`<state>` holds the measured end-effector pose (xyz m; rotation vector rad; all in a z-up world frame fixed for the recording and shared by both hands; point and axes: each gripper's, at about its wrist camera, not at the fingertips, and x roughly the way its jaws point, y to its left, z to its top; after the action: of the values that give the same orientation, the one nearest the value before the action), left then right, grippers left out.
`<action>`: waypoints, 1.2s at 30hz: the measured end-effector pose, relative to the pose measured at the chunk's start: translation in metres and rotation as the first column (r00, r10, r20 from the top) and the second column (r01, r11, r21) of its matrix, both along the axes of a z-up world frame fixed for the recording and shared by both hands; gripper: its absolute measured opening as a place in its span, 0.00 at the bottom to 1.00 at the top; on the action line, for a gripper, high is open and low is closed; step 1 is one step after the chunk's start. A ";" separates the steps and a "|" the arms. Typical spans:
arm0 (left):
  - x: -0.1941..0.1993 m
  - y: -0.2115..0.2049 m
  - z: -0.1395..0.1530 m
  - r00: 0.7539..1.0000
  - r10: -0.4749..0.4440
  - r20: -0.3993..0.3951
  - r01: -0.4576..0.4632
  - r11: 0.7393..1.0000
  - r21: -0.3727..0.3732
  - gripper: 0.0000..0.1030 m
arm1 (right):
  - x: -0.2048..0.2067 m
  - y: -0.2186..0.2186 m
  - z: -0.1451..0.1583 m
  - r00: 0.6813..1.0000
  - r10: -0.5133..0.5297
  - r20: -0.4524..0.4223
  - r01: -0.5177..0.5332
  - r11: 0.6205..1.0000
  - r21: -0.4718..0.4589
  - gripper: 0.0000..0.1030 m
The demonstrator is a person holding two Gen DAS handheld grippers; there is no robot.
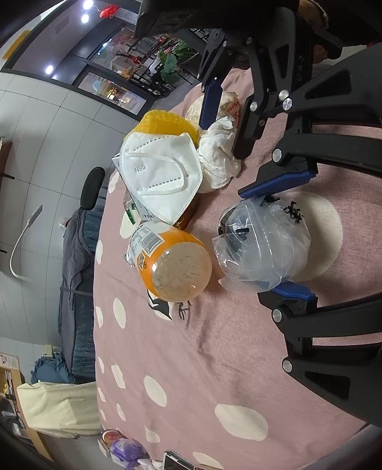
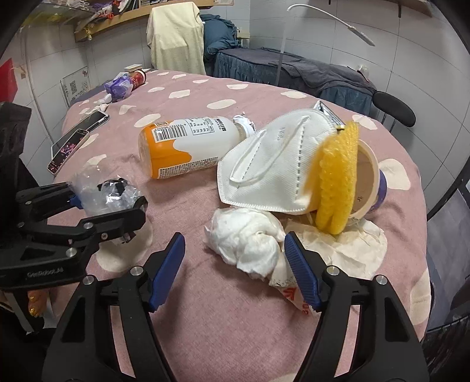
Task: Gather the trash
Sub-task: 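Grasp the clear plastic bag with the left tool while the right tool grasps the white tissue, then carry both items to the brown bin and open both tools to drop them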
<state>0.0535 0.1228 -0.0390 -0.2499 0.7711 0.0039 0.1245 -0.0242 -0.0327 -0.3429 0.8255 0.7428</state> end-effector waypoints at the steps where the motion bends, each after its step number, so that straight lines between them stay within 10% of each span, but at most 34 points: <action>1: 0.000 0.001 0.000 1.000 0.001 0.000 -0.001 1.000 0.000 0.49 | 0.002 0.004 -0.002 1.000 0.001 -0.007 -0.001 1.000 -0.013 0.57; 7: -0.001 0.001 -0.002 1.000 -0.001 -0.001 0.001 1.000 -0.011 0.49 | 0.015 0.003 -0.007 0.999 -0.039 -0.038 0.038 0.999 -0.005 0.32; 25: 0.006 -0.032 0.020 0.993 -0.098 0.065 0.099 0.995 0.000 0.49 | -0.042 -0.071 0.031 0.998 -0.031 -0.060 0.046 0.963 0.266 0.30; 36: 0.024 -0.091 0.037 0.953 -0.282 0.114 0.282 0.959 0.014 0.49 | -0.030 -0.186 0.048 0.920 -0.392 -0.002 0.366 0.858 0.361 0.29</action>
<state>0.0772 0.0314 -0.0025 -0.1395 0.6860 -0.2801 0.0949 -0.2099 0.0152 0.1209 0.6470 0.4891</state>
